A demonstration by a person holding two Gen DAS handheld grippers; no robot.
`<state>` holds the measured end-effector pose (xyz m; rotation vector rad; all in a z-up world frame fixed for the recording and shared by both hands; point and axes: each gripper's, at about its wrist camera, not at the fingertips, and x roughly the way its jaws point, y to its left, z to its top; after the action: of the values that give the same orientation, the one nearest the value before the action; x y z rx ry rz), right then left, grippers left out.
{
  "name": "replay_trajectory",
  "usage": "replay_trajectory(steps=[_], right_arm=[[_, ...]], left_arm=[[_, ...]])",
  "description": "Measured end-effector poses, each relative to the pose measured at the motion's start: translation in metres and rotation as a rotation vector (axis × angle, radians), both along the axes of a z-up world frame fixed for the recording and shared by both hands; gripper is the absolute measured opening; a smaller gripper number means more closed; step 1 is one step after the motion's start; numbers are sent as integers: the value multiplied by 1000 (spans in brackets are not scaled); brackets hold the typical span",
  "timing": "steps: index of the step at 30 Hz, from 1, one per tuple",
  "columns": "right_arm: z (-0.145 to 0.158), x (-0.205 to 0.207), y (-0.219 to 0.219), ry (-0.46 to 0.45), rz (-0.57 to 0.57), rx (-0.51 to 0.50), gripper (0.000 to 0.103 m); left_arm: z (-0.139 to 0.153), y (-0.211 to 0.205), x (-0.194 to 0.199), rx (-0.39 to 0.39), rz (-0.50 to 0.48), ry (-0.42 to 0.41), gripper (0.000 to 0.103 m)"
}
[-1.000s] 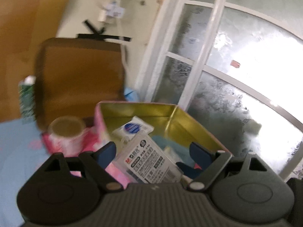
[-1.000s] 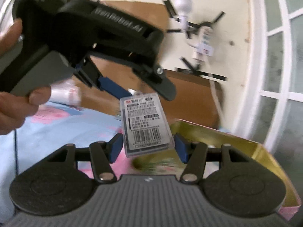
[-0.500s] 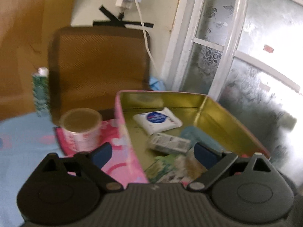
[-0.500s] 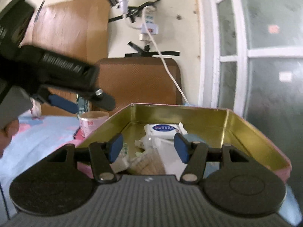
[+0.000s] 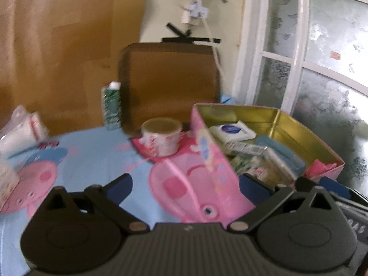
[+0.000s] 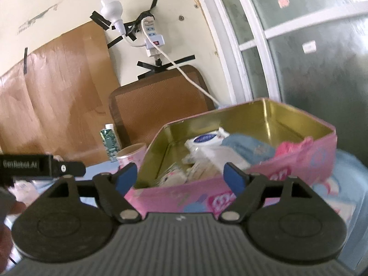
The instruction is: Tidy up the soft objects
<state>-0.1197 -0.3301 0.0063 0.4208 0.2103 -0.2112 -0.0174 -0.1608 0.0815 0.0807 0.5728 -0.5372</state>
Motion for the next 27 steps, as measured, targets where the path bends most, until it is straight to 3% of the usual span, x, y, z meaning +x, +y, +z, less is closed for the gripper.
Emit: replay_trajectory(steps=[9, 21, 27], right_arm=[[-3, -16, 28, 45, 46, 94, 94], [13, -41, 64, 6, 99, 35, 95], [17, -54, 76, -19, 121, 35, 96]], left_arm=[[-14, 44, -23, 33, 116, -11, 103], [-8, 74, -58, -10, 171, -45, 103], [1, 81, -80, 34, 216, -115, 103]])
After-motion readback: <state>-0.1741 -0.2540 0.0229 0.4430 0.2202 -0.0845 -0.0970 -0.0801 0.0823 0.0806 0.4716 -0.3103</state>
